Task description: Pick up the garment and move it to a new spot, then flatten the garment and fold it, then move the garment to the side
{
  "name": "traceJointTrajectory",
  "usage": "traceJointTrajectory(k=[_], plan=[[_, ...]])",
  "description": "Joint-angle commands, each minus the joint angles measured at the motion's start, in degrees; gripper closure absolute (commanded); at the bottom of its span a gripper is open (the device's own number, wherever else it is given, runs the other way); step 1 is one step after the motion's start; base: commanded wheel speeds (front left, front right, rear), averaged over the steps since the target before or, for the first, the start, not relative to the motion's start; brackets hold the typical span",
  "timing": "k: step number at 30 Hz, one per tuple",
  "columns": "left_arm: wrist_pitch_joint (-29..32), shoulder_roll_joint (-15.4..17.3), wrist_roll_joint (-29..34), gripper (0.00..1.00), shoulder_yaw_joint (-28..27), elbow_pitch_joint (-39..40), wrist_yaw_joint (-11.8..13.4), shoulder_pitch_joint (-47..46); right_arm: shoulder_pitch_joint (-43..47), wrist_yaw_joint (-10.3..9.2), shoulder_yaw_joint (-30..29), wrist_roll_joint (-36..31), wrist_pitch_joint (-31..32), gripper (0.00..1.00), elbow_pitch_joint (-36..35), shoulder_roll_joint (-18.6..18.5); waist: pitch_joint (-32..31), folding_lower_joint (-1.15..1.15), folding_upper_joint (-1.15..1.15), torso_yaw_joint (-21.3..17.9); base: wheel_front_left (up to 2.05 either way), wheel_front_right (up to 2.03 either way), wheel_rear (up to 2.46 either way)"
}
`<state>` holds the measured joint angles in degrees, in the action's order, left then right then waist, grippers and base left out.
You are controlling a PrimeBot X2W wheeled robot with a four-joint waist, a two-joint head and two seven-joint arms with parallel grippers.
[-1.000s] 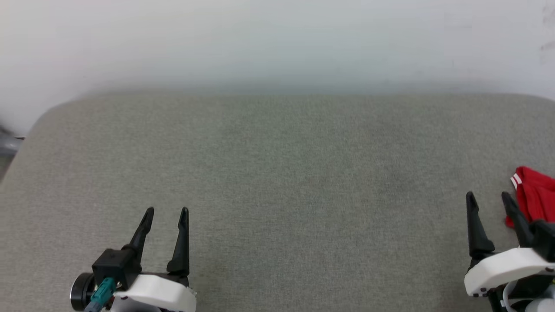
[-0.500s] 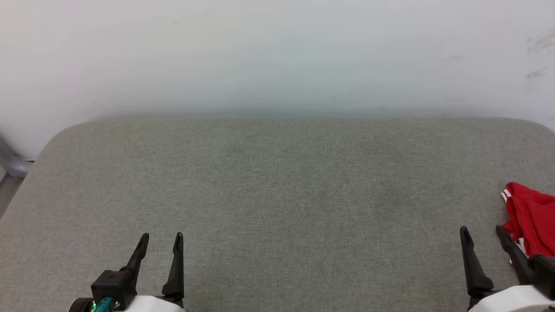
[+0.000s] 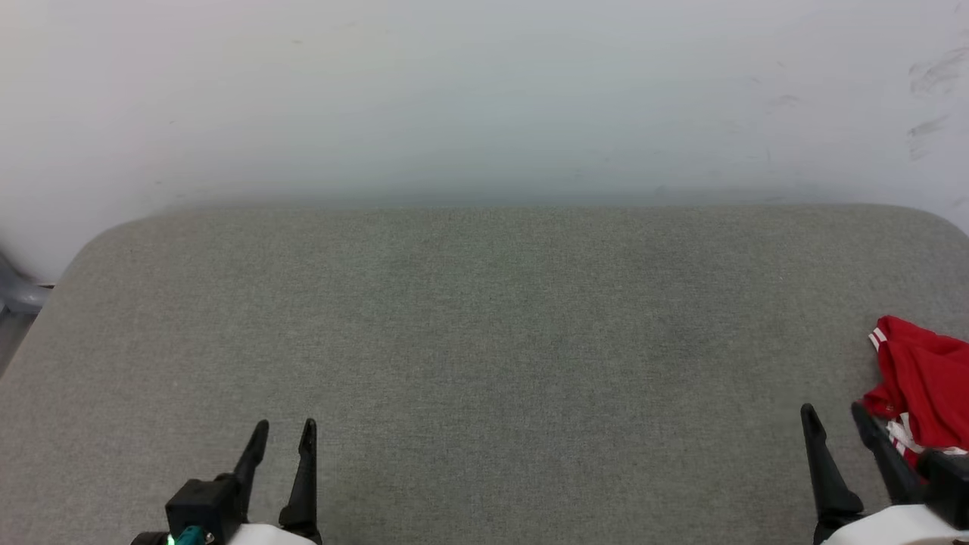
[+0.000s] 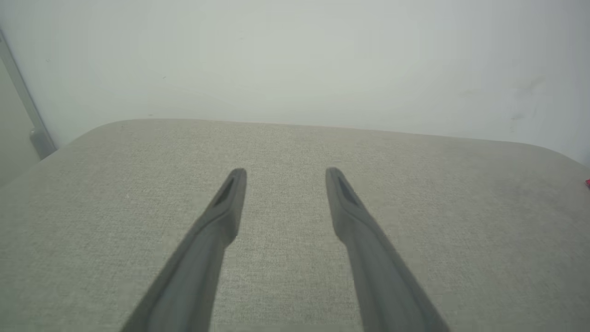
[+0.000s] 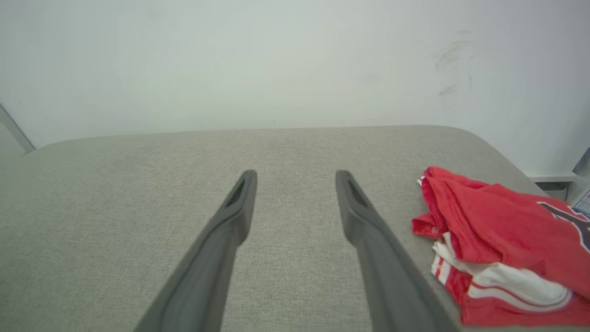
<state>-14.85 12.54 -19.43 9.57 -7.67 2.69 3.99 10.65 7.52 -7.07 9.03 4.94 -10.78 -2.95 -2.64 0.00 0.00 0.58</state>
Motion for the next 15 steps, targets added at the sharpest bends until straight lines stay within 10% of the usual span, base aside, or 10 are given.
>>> traceJointTrajectory(k=[1,15], plan=[[0.0,0.0,-0.04,1.0,-0.03,0.05,-0.02,-0.01,-0.01,0.0,0.0,0.04,-0.01,1.0,-0.01,0.0,0.0,0.0,0.0,0.0,0.0,0.0,0.0],[3.83,-1.87,-12.75,1.0,-2.85,-1.53,-1.81,-1.73,-3.01,-0.01,0.09,14.61,0.28,1.0,4.71,0.03,0.29,0.0,0.0,-0.06,0.0,0.0,0.0]])
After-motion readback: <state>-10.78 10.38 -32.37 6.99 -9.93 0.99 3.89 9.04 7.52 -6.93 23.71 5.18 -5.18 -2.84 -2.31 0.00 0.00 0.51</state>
